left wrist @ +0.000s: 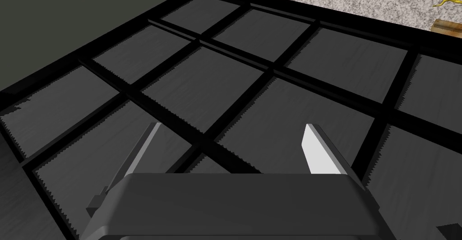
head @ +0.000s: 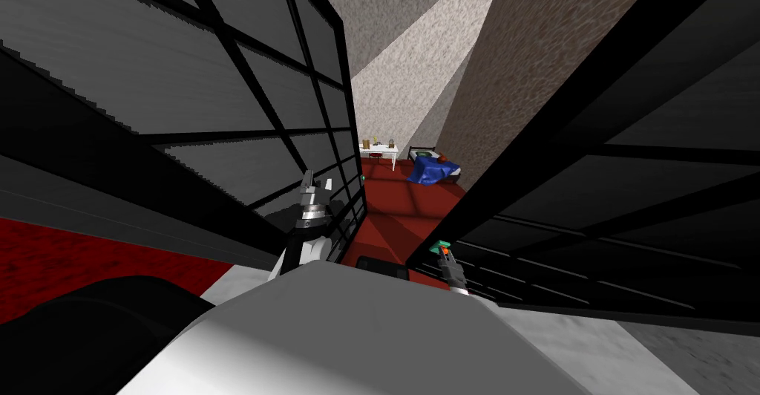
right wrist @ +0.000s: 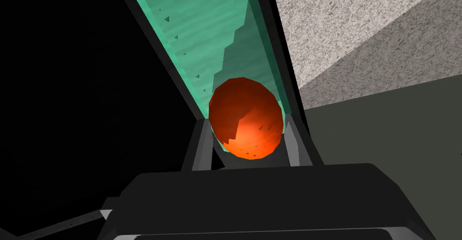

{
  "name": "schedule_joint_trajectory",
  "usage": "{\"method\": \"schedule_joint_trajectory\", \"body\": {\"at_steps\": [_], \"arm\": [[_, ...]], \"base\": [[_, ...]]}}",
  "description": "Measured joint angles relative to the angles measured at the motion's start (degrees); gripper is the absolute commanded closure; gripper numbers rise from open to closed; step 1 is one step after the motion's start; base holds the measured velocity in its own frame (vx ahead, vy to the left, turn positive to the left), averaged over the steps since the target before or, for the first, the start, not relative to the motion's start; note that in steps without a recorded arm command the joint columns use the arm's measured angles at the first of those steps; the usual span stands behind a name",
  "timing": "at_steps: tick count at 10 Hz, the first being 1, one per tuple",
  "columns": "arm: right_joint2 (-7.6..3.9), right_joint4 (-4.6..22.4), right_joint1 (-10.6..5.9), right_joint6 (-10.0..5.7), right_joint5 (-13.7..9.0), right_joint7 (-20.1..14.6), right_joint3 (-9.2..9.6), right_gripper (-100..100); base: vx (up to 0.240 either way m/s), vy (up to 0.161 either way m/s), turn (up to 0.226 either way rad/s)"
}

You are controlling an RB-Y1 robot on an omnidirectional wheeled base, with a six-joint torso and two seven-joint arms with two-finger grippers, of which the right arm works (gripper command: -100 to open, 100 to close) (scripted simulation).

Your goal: Push the door open

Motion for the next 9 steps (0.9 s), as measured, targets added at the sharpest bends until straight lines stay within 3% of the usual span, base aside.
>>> {"method": "schedule_joint_trajectory", "body": {"at_steps": [2,4,5,6,9], "arm": [[-0.33,1.1,-1.18,0.10,-2.5,-2.9,0.57,100],[-0.60,0.5,-1.24,0.20,-4.1,-6.0,1.09,100],[-0.96,0.7,-2.04,0.36,-5.4,-7.8,1.30,100],[-1.70,1.8,-2.87,0.26,-7.2,-9.5,1.19,-100],[-2.18,1.3,-1.40,-0.48,-5.2,-6.2,0.05,-100]], "base": [[0.027,-0.019,0.036],[0.030,-0.025,0.021],[0.039,-0.044,0.010],[0.006,-0.003,-0.068],[-0.029,0.063,-0.079]]}}
